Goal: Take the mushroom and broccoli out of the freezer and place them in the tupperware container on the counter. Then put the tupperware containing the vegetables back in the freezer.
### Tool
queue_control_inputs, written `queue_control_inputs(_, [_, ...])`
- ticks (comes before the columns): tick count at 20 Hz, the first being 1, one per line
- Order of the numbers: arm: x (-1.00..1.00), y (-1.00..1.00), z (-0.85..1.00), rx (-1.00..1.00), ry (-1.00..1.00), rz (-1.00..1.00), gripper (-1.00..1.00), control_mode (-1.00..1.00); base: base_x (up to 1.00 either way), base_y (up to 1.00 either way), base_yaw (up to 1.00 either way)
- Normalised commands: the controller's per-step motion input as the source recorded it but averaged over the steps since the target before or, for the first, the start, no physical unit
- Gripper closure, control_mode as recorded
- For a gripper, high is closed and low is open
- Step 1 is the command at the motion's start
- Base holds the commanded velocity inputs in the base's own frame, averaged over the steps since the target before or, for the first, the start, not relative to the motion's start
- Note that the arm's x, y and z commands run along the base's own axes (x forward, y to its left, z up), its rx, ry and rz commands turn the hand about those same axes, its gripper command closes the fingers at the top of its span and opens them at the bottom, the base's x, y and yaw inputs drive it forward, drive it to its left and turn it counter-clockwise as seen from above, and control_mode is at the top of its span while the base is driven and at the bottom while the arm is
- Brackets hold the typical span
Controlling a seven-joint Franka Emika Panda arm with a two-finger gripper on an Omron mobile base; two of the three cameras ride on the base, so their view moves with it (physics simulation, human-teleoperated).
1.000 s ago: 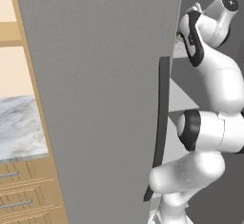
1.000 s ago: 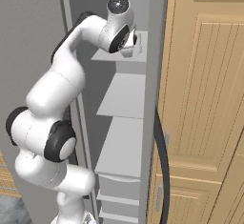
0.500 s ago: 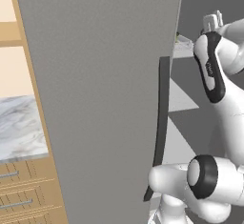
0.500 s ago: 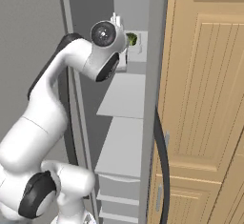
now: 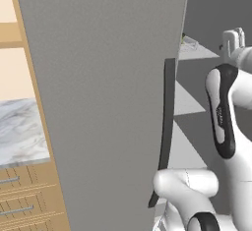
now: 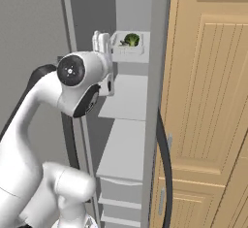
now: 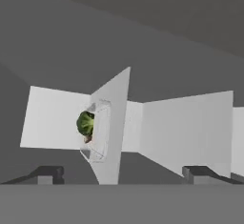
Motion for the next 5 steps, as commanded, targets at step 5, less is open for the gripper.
queue_control_inputs(5, [-1.0,0.29,-0.15,0.0,0.0,-0.07,-1.0,-1.0,0.0,0.0,0.0])
